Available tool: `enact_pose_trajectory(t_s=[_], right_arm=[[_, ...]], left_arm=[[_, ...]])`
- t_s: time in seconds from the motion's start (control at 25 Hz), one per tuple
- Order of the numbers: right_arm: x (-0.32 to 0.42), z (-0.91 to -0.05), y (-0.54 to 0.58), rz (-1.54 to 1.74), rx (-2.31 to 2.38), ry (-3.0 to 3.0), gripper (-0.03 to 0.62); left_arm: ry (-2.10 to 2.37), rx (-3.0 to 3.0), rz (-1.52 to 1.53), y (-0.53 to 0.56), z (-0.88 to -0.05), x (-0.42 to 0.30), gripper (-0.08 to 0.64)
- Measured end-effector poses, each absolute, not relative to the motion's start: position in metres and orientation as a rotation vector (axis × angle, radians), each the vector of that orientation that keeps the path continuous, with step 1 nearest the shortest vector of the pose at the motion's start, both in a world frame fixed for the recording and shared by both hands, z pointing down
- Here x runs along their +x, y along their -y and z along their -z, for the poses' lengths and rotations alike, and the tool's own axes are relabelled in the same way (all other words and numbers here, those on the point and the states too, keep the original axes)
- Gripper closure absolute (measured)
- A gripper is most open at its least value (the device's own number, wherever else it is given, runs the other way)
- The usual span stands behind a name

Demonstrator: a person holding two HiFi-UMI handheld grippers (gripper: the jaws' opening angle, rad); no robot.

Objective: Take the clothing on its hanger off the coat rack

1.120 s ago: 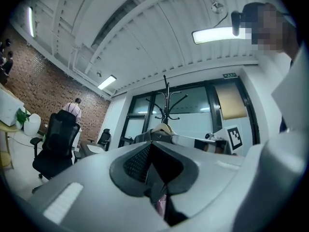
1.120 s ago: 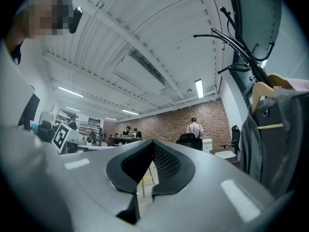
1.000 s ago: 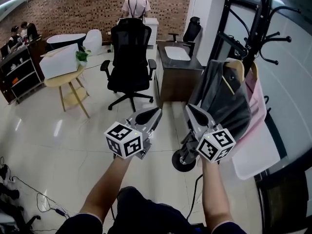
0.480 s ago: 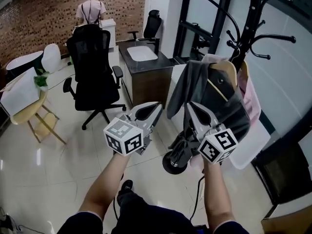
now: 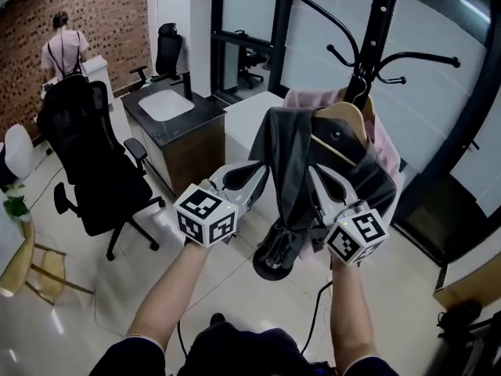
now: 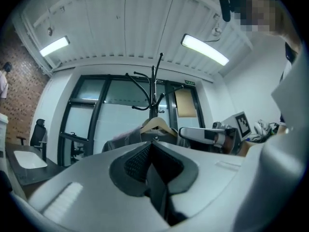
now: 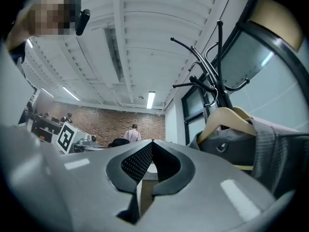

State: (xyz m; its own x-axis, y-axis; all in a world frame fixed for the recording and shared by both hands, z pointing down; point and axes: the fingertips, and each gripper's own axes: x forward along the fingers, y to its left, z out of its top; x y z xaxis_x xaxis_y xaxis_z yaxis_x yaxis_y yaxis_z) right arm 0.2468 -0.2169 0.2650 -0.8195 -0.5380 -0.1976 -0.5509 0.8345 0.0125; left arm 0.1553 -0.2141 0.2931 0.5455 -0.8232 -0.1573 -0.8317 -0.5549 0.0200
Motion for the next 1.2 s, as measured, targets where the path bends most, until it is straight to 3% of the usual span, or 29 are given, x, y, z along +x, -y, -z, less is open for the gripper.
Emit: enact_pose_trajectory(t_s=[0.44,1.0,1.2], right_arm=[[0.276,-0.282,0.239,-0.068,-1.216,-2.746,0.591],[0.298,-0.284,0.255,-0.055,-1.328,-2.717,0.591],[0.3,-0.282,0.262,-0.061,-1.334,-2.717,0.591]], left_arm=[[-1.191,-2.835,-0.146,0.263,-0.295,0.177,0.548],[-1.141,-2.836,-0.028,0.312,-0.306,0.205,0.545],[-1.147,-2.731,0.078,0.346,-0.293,0.21,0.429]])
